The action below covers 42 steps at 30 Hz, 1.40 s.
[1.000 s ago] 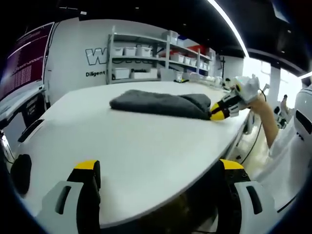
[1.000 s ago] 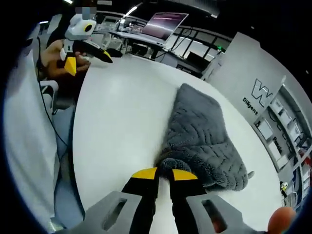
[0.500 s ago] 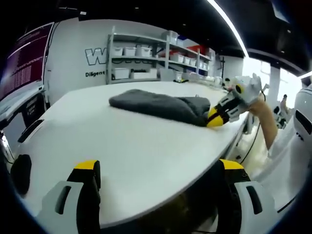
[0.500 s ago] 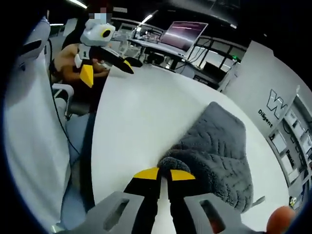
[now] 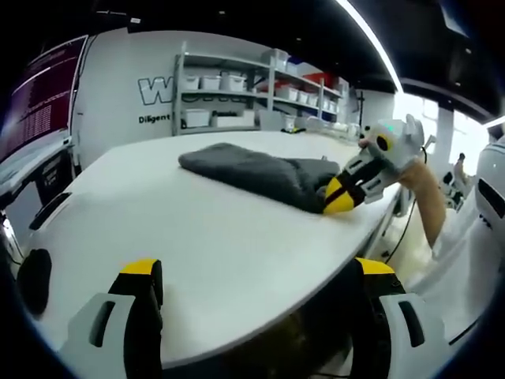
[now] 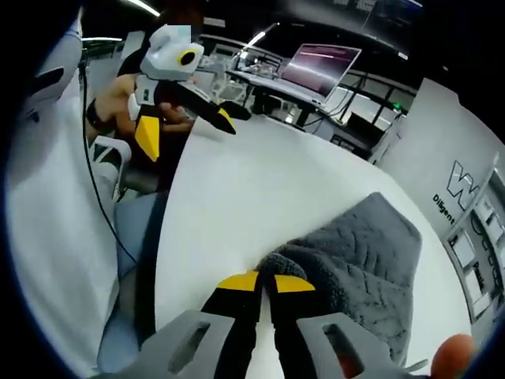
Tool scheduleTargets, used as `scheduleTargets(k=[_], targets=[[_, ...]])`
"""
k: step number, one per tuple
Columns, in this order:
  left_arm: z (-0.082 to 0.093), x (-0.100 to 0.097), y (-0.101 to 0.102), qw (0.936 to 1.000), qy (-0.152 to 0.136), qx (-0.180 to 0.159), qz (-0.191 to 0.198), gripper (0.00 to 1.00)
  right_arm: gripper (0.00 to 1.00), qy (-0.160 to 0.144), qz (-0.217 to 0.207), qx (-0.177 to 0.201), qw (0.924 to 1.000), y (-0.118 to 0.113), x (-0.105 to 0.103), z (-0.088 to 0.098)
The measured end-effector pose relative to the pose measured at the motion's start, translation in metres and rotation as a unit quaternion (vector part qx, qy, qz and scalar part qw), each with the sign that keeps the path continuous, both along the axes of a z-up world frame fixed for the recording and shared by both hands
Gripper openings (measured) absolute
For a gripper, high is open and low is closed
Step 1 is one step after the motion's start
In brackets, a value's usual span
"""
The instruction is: Open the folded towel by lifting each exposed corner and separating the folded layers until the towel lies flat within the target outline without major curled edges
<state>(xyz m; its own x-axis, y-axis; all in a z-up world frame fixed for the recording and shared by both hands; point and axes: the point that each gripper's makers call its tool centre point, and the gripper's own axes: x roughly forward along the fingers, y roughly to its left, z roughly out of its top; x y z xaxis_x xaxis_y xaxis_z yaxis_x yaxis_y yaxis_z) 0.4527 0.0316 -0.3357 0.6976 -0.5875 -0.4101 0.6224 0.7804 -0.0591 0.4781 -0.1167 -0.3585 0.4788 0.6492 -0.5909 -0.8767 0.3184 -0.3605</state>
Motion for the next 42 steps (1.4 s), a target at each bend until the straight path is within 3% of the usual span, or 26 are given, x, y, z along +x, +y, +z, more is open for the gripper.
scheduleTargets(k=[5,17,22,34,42], targets=[[0.0,0.0,0.0,1.0,0.0,0.001,0.001,0.97,0.01,0.001,0.026,0.004,0.9996,0.022,-0.001,-0.001],[-0.001,-0.005,0.007,1.0,0.001,-0.002,0.003,0.97,0.01,0.015,0.033,0.026,0.999,0.072,0.012,0.002],[-0.001,-0.005,0.011,1.0,-0.001,-0.006,0.005,0.97,0.01,0.018,0.036,0.016,0.9991,0.089,0.017,0.002],[-0.002,-0.005,0.016,0.9998,-0.003,-0.018,0.002,0.97,0.02,0.018,0.033,0.012,0.9992,0.098,0.014,0.004],[-0.004,-0.004,0.016,0.9997,-0.002,-0.024,0.001,0.97,0.03,0.023,0.035,0.058,0.9974,0.089,-0.002,0.02]])
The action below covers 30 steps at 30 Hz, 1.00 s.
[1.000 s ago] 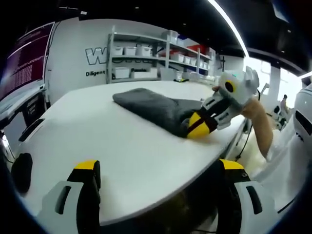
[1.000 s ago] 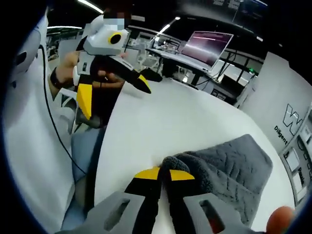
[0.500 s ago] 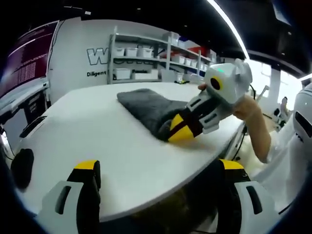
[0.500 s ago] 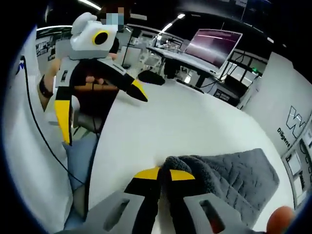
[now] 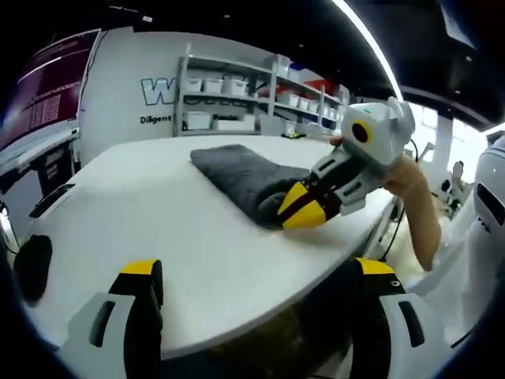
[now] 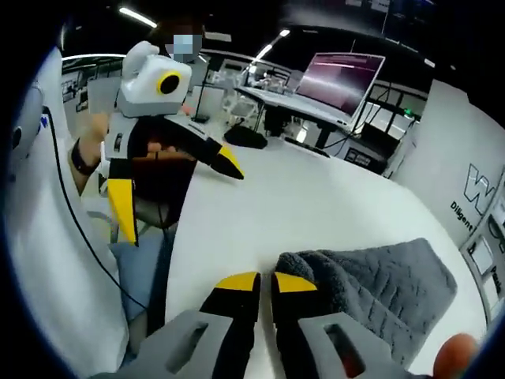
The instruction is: Open the folded towel by lifting each exposed corner and separating the folded layers until the towel lies flat within the target outline without major curled edges
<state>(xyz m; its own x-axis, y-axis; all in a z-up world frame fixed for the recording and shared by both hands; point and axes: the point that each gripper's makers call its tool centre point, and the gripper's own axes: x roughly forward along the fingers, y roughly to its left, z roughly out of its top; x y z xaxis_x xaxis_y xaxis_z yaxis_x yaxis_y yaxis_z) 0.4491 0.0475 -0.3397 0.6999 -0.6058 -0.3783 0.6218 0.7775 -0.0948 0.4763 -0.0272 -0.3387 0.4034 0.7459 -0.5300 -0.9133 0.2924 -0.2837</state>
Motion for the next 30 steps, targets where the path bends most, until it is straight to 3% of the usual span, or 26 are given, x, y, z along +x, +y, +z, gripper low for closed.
scheduleTargets(k=[8,14,19,22,30], targets=[[0.001,0.003,-0.002,1.0,-0.001,-0.002,-0.005,0.97,0.1,-0.019,-0.068,0.067,0.9952,-0.038,-0.003,0.036],[0.0,0.007,-0.008,0.9999,0.001,-0.001,-0.013,0.97,0.13,-0.039,-0.151,0.134,0.9786,-0.088,0.003,0.064],[0.001,0.009,-0.013,0.9998,0.001,0.0,-0.019,0.97,0.19,-0.044,-0.22,0.161,0.9611,-0.133,0.009,0.066],[0.002,0.01,-0.015,0.9998,0.001,0.0,-0.022,0.97,0.26,-0.043,-0.264,0.178,0.9468,-0.158,0.013,0.063],[-0.001,0.015,-0.021,0.9995,0.005,0.001,-0.032,0.97,0.38,-0.042,-0.311,0.184,0.9314,-0.194,0.006,0.052]])
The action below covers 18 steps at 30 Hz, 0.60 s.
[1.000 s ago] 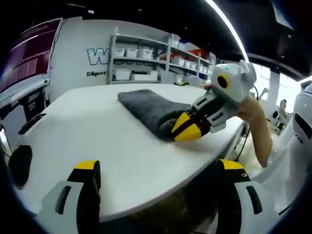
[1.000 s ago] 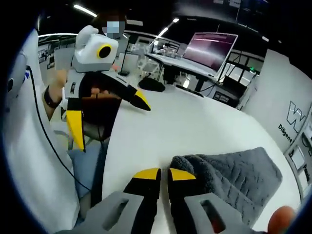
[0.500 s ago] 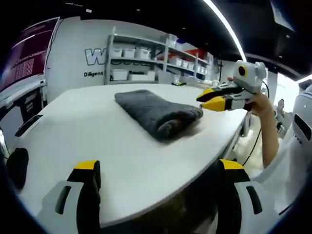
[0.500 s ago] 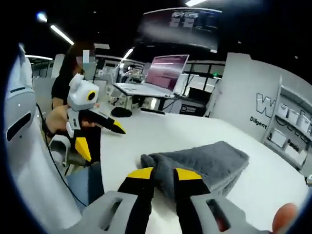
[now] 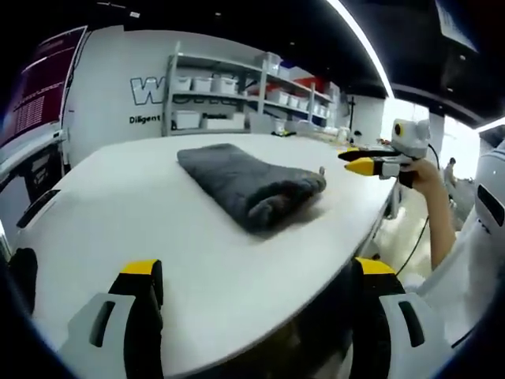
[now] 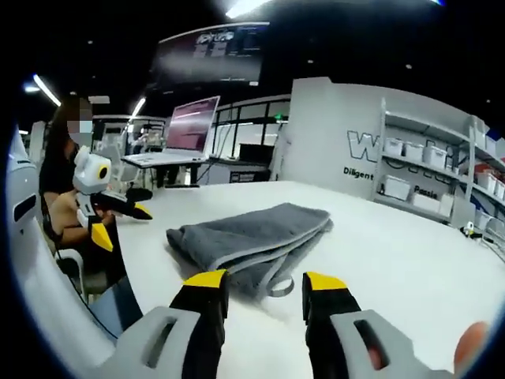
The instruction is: Open the folded towel by lifting each exposed corner and separating the folded layers until the towel lies flat within the target outline without major curled edges
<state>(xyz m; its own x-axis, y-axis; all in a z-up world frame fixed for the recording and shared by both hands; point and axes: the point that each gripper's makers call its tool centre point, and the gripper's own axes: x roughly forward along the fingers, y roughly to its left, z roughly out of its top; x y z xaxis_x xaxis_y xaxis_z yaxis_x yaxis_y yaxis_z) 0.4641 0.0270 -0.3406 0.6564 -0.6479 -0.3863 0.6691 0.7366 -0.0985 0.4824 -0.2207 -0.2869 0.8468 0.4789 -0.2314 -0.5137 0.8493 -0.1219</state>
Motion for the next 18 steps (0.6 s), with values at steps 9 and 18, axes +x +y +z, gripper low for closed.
scheduleTargets(k=[9,18], targets=[[-0.003,-0.001,-0.003,1.0,0.004,0.003,-0.006,0.97,0.57,-0.016,-0.031,0.002,0.9994,-0.017,-0.005,-0.001],[-0.006,-0.002,-0.007,0.9999,0.006,0.006,-0.012,0.97,0.82,0.013,-0.065,0.022,0.9976,-0.032,-0.007,-0.013]])
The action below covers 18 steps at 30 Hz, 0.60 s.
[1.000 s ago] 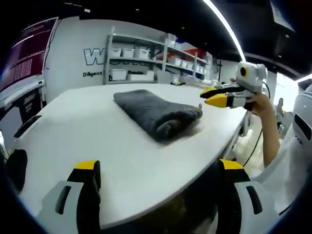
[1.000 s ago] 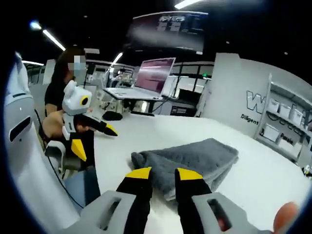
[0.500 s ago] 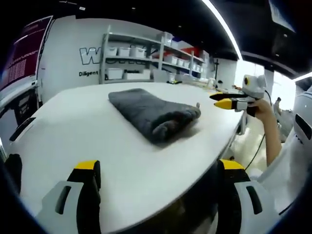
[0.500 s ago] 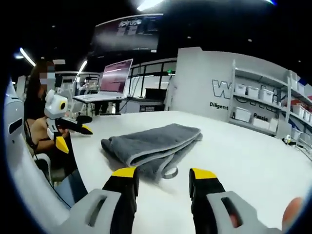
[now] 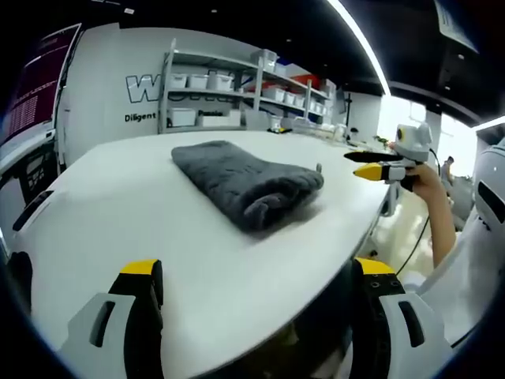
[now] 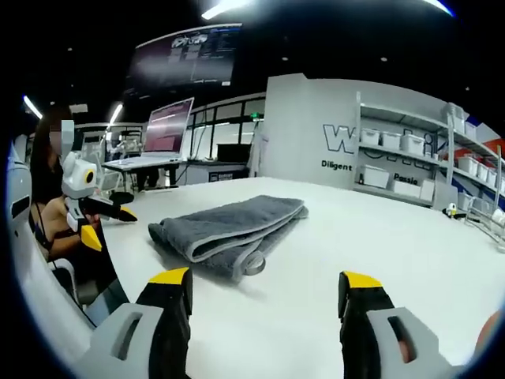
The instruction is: Open the folded towel by lifting each exposed corner and separating the folded layers until the towel lies flat within the target outline without major curled edges
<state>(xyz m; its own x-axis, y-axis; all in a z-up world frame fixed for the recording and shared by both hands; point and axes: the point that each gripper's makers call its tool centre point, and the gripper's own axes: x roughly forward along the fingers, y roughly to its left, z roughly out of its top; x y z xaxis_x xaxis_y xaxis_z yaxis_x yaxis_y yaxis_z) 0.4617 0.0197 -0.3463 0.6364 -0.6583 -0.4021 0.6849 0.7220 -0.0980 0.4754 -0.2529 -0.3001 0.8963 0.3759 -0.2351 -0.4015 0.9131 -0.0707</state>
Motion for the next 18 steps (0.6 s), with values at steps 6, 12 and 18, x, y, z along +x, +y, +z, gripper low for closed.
scheduleTargets(k=[6,12,18], targets=[[-0.001,0.001,-0.003,1.0,0.001,0.002,-0.004,0.97,0.91,0.007,0.002,0.019,0.9998,-0.001,-0.001,-0.003],[-0.003,0.002,-0.007,1.0,0.003,0.001,-0.008,0.97,0.99,0.019,0.008,0.013,0.9997,0.001,-0.001,-0.009],[-0.005,0.003,-0.01,0.9999,0.005,0.002,-0.013,0.97,0.99,0.027,0.011,0.018,0.9994,0.001,-0.002,-0.013]])
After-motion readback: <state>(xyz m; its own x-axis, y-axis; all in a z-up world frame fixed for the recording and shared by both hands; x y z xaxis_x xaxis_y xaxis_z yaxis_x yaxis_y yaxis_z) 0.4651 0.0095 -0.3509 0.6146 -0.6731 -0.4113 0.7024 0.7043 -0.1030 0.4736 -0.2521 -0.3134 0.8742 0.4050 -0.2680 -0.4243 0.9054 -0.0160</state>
